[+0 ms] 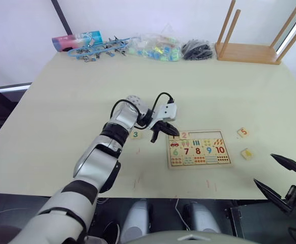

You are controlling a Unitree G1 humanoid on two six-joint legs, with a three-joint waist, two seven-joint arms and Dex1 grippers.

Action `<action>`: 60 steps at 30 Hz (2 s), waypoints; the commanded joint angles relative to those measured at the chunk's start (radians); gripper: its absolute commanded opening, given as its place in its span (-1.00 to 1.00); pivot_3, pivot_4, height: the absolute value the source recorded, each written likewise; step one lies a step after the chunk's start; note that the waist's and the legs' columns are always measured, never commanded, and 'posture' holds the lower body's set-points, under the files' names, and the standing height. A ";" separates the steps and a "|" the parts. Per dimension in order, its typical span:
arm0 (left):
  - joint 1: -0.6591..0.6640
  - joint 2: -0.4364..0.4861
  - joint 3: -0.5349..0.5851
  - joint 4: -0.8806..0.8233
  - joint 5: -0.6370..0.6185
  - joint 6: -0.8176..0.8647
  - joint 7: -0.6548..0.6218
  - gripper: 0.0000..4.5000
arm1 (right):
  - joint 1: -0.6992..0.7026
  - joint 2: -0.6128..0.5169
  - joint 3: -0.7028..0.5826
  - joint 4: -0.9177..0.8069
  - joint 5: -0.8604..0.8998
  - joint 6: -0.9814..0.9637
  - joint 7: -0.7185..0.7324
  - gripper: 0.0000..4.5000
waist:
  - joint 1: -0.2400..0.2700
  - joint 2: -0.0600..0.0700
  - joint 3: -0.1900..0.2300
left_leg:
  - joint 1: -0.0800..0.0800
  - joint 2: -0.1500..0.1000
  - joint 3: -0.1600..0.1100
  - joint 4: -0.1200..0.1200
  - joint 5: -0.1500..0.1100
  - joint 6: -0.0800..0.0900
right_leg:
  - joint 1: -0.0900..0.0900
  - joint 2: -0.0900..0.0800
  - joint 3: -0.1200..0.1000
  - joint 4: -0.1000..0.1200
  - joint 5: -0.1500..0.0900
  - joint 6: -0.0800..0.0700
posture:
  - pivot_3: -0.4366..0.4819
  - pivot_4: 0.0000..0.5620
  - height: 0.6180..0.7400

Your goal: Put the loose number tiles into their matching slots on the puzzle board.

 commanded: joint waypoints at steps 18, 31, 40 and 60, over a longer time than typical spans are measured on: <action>0.028 0.032 0.052 -0.123 -0.084 0.059 -0.061 -0.98 | 0.006 -0.003 -0.016 -0.003 0.009 -0.011 -0.002 1.00 | 0.000 0.000 0.000 | 0.000 0.000 0.000 0.000 0.000 0.000 | 0.000 0.000 0.000 0.000 0.000 0.000 | -0.05 -0.47 0.95; 0.285 0.162 0.244 -0.518 -0.333 0.334 0.011 -0.98 | -0.041 -0.007 -0.006 0.057 0.012 0.010 -0.004 1.00 | 0.000 0.001 0.000 | 0.001 0.003 0.000 0.001 0.000 0.000 | 0.000 0.000 0.000 0.002 0.000 0.000 | -0.05 -0.47 0.95; 0.469 0.217 0.364 -0.690 -0.461 0.362 0.120 -0.98 | -0.053 -0.007 -0.009 0.081 0.014 0.013 -0.010 1.00 | 0.002 0.001 0.000 | 0.001 0.004 0.000 0.002 0.000 0.000 | 0.000 -0.001 0.000 0.003 0.000 0.000 | -0.05 -0.47 0.95; 0.855 0.418 0.565 -0.760 -0.536 0.232 0.167 0.97 | -0.053 -0.055 -0.055 0.164 -0.023 0.014 -0.056 1.00 | 0.000 0.001 -0.001 | 0.003 0.005 0.001 0.001 0.000 0.000 | 0.000 -0.002 0.000 0.005 0.000 -0.001 | -0.05 -0.47 0.95</action>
